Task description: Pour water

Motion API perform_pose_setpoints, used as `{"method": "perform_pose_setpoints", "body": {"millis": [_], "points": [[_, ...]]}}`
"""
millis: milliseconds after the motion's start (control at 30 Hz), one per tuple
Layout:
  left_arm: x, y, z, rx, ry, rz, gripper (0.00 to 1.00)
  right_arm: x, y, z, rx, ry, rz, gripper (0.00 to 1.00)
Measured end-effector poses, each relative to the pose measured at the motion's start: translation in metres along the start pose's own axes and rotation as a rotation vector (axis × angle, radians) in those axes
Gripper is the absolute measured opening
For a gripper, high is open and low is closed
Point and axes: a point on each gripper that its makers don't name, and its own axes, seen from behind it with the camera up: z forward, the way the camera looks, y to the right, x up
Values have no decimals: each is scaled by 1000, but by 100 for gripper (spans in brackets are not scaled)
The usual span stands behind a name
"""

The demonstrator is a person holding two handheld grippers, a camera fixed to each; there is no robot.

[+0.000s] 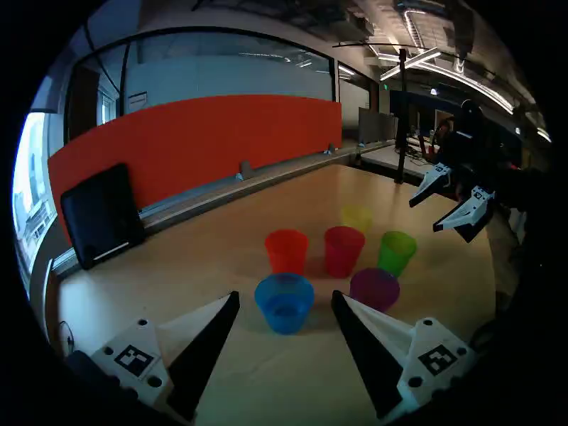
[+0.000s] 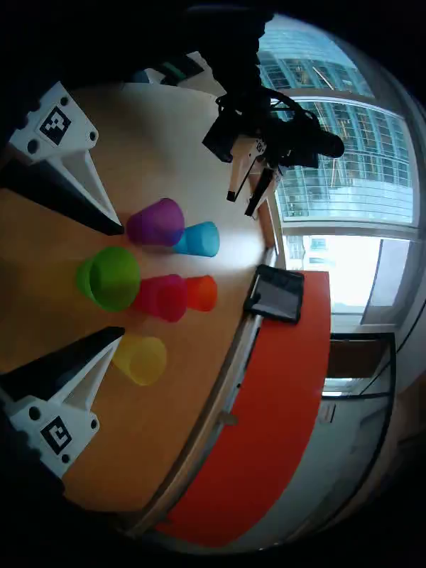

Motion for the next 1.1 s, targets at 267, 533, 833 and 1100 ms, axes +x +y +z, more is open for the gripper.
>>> {"method": "perform_pose_setpoints", "body": {"millis": [267, 533, 833, 1100], "points": [[-23, 2, 11, -18, -47, -8, 97, -26, -1, 13, 11, -49, 7, 100], [-45, 3, 23, -34, -102, -7, 97, -46, 3, 27, 4, -99, 15, 100], [-62, -1, 40, -37, -156, 10, 97, -53, 0, 39, 20, -123, 23, 100], [-66, -1, 57, -54, -180, 16, 96, -56, -2, 52, 33, -138, 16, 100]]}}
